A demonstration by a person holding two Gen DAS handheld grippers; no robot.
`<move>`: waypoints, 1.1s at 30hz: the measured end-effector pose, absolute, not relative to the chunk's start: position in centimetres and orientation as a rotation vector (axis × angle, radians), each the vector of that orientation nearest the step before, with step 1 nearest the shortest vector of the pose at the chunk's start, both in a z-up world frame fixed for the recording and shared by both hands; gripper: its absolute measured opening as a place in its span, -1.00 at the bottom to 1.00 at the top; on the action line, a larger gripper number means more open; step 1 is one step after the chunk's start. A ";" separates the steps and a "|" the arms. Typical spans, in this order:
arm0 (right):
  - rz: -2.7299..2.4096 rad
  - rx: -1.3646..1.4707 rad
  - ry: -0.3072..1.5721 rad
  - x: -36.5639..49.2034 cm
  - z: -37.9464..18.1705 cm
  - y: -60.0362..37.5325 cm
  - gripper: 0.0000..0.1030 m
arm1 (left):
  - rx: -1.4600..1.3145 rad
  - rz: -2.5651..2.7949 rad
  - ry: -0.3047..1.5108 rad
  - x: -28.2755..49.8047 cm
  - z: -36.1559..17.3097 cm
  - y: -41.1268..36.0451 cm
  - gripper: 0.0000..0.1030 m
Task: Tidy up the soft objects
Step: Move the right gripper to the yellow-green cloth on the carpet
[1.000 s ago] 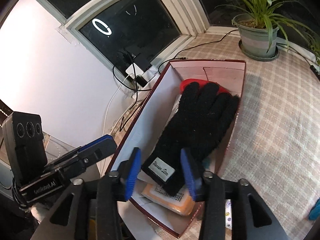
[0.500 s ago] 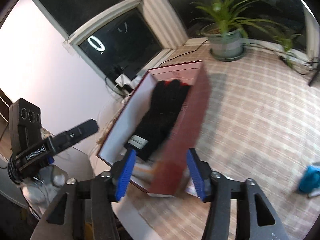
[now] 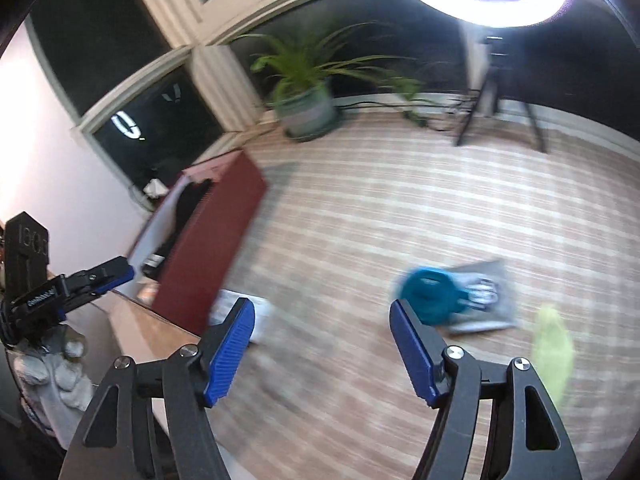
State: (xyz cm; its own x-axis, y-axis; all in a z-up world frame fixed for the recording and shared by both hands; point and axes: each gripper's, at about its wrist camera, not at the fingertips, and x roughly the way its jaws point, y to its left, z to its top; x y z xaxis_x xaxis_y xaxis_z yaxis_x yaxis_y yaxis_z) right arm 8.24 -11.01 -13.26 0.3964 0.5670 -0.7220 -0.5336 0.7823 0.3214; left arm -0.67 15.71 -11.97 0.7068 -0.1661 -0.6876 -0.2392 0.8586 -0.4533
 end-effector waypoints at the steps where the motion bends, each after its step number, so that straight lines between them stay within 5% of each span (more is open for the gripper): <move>1: 0.681 0.033 0.929 8.3 -13.4 -12.1 0.37 | -0.548 0.038 0.807 -0.3 -12.3 14.7 0.03; 13: 0.481 -0.026 0.991 9.4 -16.6 -23.6 0.40 | -0.467 -0.052 0.923 3.7 -15.7 6.1 0.12; 33: 0.387 -0.050 1.166 10.1 -23.3 -26.1 0.40 | -0.294 -0.179 1.023 12.3 -19.7 -1.0 0.12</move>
